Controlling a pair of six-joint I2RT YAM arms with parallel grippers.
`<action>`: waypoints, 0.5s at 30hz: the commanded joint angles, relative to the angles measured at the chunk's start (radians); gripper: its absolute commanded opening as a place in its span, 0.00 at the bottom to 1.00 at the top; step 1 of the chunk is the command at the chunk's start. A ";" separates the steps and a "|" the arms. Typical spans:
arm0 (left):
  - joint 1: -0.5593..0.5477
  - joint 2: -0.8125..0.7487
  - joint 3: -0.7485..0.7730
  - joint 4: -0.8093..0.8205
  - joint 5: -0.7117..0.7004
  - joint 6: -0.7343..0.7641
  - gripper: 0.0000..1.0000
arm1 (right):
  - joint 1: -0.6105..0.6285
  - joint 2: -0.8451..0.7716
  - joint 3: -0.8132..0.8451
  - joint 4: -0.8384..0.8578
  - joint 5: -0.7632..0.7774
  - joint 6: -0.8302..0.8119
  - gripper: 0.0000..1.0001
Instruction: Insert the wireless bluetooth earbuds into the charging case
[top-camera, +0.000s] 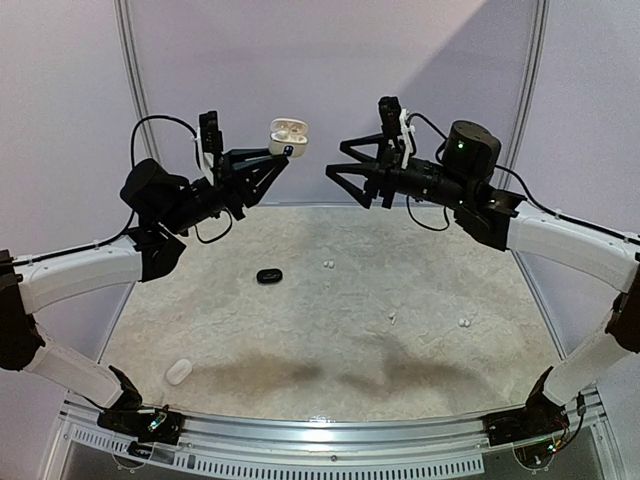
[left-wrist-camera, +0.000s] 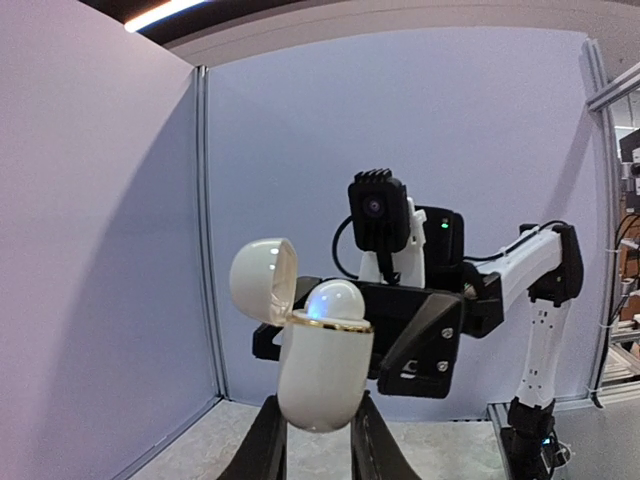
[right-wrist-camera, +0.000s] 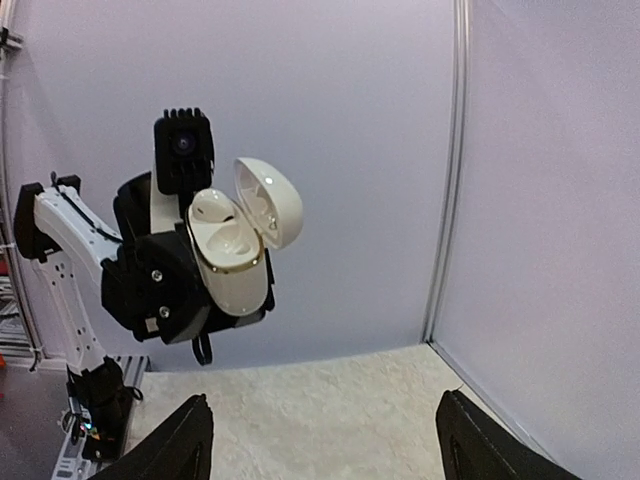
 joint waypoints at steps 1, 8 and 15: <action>0.002 -0.011 0.030 0.042 0.040 -0.049 0.00 | 0.010 0.091 0.059 0.250 -0.142 0.043 0.74; -0.004 -0.013 0.028 0.040 0.034 -0.060 0.00 | 0.022 0.168 0.163 0.243 -0.205 0.111 0.59; -0.004 -0.013 0.027 0.047 0.017 -0.061 0.00 | 0.038 0.227 0.216 0.222 -0.235 0.142 0.48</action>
